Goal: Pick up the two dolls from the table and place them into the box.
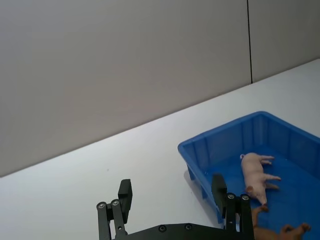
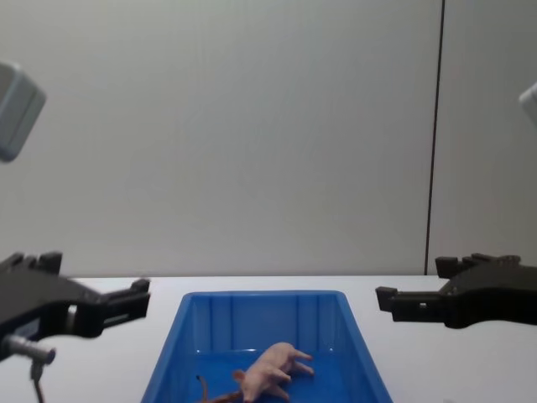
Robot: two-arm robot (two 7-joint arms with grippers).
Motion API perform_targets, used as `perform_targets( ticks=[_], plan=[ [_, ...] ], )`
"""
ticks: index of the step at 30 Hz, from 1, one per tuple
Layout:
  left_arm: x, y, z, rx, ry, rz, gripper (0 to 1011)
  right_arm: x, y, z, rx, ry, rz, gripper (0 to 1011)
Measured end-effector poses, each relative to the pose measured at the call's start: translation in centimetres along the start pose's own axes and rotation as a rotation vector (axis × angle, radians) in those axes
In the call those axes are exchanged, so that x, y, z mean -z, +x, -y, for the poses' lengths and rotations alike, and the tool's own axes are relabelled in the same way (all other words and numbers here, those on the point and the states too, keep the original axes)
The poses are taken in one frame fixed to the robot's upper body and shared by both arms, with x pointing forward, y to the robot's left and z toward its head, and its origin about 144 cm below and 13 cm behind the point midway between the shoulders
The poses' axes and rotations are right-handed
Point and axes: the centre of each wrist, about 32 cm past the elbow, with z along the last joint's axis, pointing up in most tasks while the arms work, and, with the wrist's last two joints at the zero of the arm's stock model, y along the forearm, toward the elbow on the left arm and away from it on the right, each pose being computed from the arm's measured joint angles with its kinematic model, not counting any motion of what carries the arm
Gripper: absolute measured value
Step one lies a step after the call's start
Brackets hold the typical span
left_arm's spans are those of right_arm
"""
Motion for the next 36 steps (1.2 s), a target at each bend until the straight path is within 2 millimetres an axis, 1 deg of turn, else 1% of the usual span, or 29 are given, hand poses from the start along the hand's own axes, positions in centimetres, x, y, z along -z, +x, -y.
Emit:
perform_targets(
  ticks=[5, 13, 27, 36],
  plan=[
    [1.0, 0.1, -0.8, -0.002, 0.038, -0.025, 1001, 0.0, 0.0, 0.0, 0.001, 0.0, 0.0, 1001],
    [2.7, 0.2, -1.2, 0.016, 0.084, -0.069, 1001, 0.0, 0.0, 0.1, 0.002, 0.001, 0.001, 1001],
    [5.2, 0.4, -0.8, 0.037, 0.135, -0.124, 1001, 0.1, 0.0, 0.1, 0.002, 0.001, 0.001, 1001],
    [6.5, 0.6, -0.5, 0.041, 0.165, -0.14, 1001, 0.1, 0.0, 0.1, 0.002, 0.001, 0.001, 1001]
  ],
)
